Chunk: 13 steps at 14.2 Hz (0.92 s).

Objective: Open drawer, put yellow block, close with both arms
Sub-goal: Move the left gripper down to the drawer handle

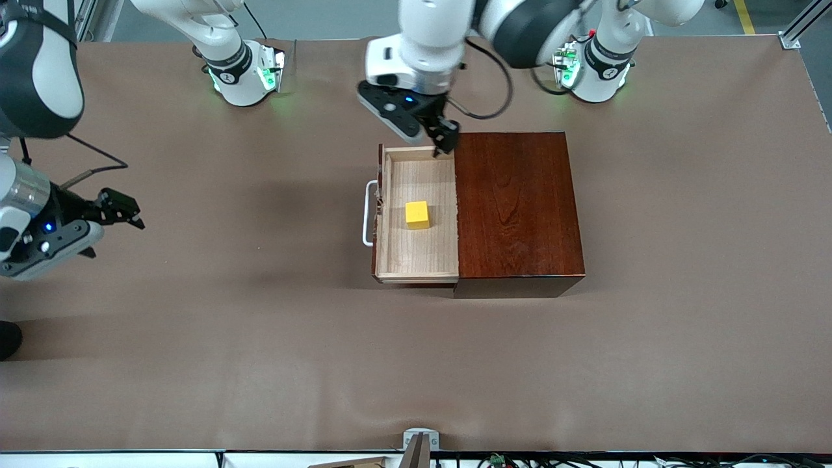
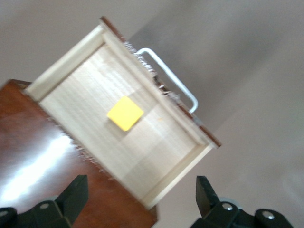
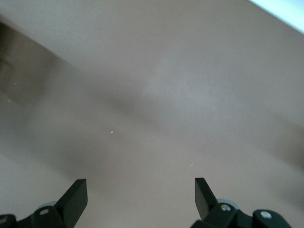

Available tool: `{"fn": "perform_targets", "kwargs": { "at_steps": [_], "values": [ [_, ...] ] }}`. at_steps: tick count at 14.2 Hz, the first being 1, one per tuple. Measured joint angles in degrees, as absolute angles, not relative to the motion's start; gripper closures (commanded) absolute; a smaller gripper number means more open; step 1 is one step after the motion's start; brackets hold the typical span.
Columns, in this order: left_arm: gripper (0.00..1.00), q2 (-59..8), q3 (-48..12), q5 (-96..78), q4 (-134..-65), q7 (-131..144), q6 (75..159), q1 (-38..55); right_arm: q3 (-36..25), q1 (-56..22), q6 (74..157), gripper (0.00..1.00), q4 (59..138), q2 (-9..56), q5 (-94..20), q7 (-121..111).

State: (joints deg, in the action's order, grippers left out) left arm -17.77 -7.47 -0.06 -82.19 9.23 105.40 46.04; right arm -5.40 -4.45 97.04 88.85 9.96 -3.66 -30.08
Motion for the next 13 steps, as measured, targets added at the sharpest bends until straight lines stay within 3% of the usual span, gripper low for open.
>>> {"fn": "perform_targets", "kwargs": {
  "at_steps": [4,13],
  "values": [
    [0.0,-21.6,-7.4,4.4,-81.0,6.6,110.7,49.4,-5.3,-3.2,93.5,0.0,89.8,7.1,-3.6,-21.6],
    [0.0,-35.7,-7.5,2.2,-72.0,-28.5,119.7,49.3,-5.0,0.2,89.3,0.0,89.9,2.5,-3.6,-14.3]
  ]
}}
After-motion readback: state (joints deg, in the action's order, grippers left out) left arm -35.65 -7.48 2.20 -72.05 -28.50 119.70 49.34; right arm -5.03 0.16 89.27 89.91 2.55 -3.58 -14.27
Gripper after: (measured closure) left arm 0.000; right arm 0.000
